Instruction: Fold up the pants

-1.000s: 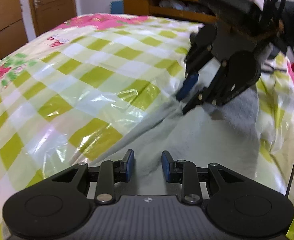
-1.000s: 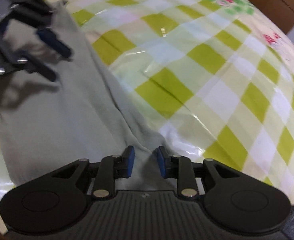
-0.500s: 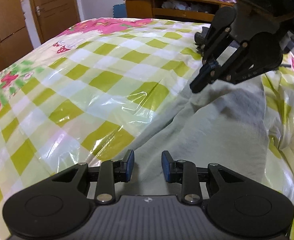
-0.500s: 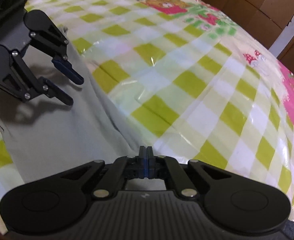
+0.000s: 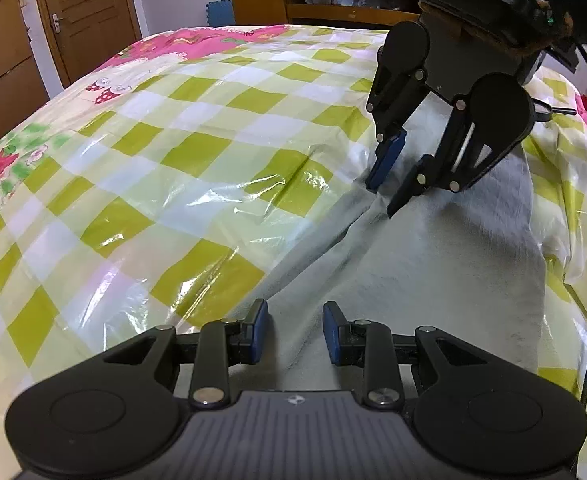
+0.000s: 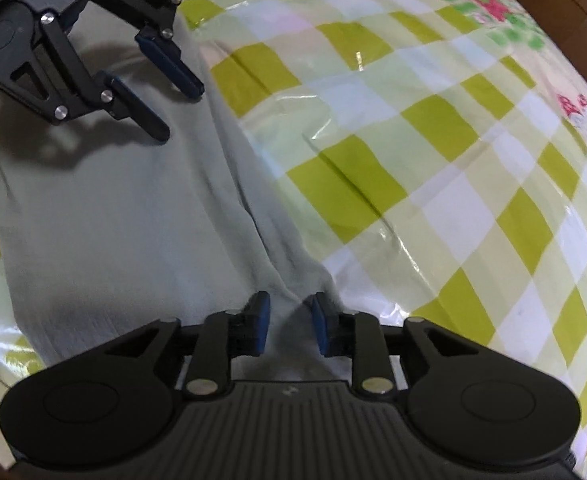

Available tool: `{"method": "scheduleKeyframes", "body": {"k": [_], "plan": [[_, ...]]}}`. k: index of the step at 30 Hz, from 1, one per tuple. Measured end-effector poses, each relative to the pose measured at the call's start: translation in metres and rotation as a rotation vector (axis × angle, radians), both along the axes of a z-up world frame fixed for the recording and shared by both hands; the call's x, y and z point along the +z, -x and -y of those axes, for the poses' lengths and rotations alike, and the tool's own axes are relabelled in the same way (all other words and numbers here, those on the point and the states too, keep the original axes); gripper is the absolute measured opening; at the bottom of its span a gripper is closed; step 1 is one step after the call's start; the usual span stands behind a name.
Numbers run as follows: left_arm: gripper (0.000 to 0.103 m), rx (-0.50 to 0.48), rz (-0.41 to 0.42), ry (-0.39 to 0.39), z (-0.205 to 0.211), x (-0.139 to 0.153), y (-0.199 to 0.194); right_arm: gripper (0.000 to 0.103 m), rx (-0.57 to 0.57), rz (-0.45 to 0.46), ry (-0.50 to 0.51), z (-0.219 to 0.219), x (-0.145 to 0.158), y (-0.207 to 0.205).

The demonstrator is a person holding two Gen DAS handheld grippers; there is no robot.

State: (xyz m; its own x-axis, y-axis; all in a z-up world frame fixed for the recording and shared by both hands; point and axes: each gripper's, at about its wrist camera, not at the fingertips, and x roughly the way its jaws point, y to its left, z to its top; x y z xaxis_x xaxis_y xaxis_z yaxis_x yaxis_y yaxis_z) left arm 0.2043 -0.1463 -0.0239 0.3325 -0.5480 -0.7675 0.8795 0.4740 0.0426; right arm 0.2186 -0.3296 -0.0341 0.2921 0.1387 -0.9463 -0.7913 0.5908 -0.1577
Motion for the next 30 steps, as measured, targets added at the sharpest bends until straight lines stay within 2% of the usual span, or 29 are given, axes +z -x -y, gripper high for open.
{"method": "scheduleKeyframes", "body": {"k": [5,11,12,14,17,20,23,26,28,30], "plan": [[0.042,-0.004,-0.003,0.002,-0.001,-0.002,0.001,0.024,0.075,-0.029,0.035,-0.012,-0.003,0.002],[0.042,0.001,0.005,0.016,-0.006,0.001,0.001,0.001,0.092,0.023,0.08,-0.021,-0.004,0.009],[0.042,0.007,0.012,0.019,-0.007,0.001,0.001,0.001,0.084,0.039,0.086,-0.022,-0.003,0.01],[0.042,0.029,0.025,0.032,-0.011,0.004,0.0,0.0,0.064,0.059,0.083,-0.022,0.002,0.014],[0.042,0.071,0.036,0.07,-0.022,0.011,0.001,0.0,0.024,0.139,0.065,-0.021,0.018,0.022],[0.042,0.112,0.058,0.099,-0.028,0.015,0.005,0.0,-0.064,0.237,0.015,-0.014,0.043,0.027],[0.042,0.137,0.034,0.081,-0.026,0.006,0.003,0.0,-0.139,0.292,-0.037,-0.008,0.055,0.027],[0.042,0.142,0.041,0.02,-0.023,-0.007,0.008,0.001,-0.174,0.267,-0.042,-0.014,0.036,0.017],[0.042,0.146,0.048,0.019,-0.026,-0.008,0.013,0.007,-0.183,0.278,-0.003,-0.019,0.015,0.017],[0.042,0.16,0.035,0.038,-0.031,-0.006,0.015,0.014,-0.232,0.303,-0.014,-0.013,0.012,0.019]]}}
